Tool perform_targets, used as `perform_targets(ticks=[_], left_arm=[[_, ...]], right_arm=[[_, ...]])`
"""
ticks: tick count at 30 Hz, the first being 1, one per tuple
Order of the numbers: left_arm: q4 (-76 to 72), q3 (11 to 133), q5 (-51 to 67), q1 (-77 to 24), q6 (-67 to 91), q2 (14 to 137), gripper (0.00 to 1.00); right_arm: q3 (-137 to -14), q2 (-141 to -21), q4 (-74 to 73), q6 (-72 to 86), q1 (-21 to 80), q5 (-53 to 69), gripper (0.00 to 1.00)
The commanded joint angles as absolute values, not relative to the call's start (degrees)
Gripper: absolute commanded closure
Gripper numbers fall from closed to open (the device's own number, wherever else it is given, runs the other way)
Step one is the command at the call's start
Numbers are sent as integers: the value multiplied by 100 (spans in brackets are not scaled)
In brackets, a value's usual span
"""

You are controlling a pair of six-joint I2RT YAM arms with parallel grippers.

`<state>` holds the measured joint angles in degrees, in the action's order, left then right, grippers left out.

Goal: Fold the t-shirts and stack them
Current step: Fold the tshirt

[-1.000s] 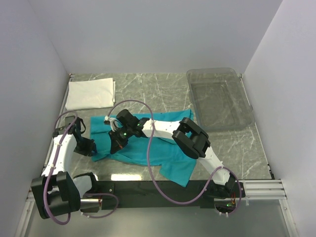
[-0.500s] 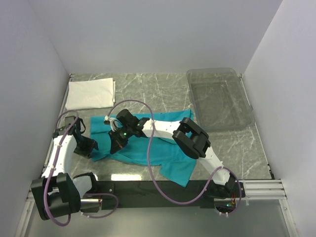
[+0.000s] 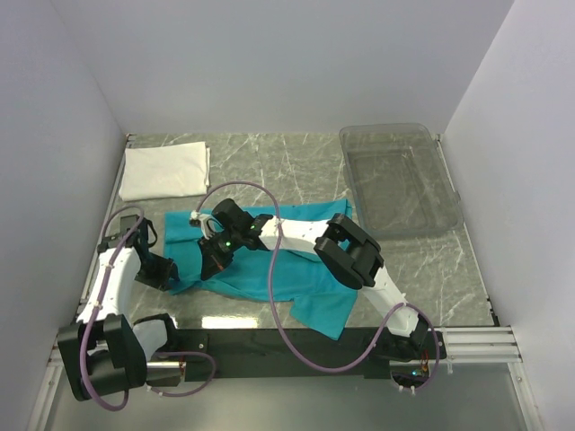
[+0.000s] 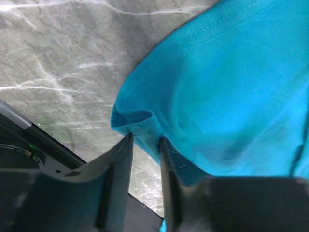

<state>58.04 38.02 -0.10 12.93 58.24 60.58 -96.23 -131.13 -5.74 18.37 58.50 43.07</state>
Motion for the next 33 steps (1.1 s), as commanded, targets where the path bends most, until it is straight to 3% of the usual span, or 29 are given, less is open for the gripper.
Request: perform_targets(ticks=[1, 3, 6, 10, 13, 15, 18, 20, 23, 26, 28, 33], left_arm=[[5669, 3823, -97, 1275, 5828, 6231, 70], [5660, 3902, -149, 1283, 5801, 6284, 86], [5669, 4016, -193, 1275, 5731, 6276, 99], [5695, 4113, -229, 1292, 5669, 6205, 99], [5730, 4192, -281, 1283, 5625, 6056, 99], [5783, 4236, -316, 1283, 5608, 5924, 99], [5827, 4280, -360, 1283, 5529, 5766, 99], [5836, 4272, -317, 1283, 5502, 5670, 99], [5810, 4228, -211, 1275, 5467, 5520, 100], [5757, 4157, -123, 1283, 5432, 5423, 100], [5713, 4105, -105, 1283, 5405, 5379, 99], [5616, 3982, -44, 1283, 5344, 5309, 99]], right_arm=[[-9589, -12691, -343, 1802, 5845, 4403, 100], [-9589, -12683, -343, 1793, 5853, 4421, 100], [-9580, -12648, -378, 1714, 5854, 4473, 100], [-9598, -12560, -491, 1469, 5845, 4622, 91], [-9615, -12280, -973, 715, 5792, 4876, 43], [-9511, -12007, -1465, -558, 5670, 5070, 33], [-9204, -11313, -3497, -2894, 5476, 5257, 22], [-8896, -10699, -4434, -4647, 5449, 4880, 20], [-7536, -9539, -4992, -5316, 5406, 3773, 23], [-5772, -8326, -5028, -5240, 5274, 2920, 28], [-5232, -7526, -5045, -5168, 5256, 2383, 30], [-4142, -6803, -5037, -4440, 5291, 1846, 31]])
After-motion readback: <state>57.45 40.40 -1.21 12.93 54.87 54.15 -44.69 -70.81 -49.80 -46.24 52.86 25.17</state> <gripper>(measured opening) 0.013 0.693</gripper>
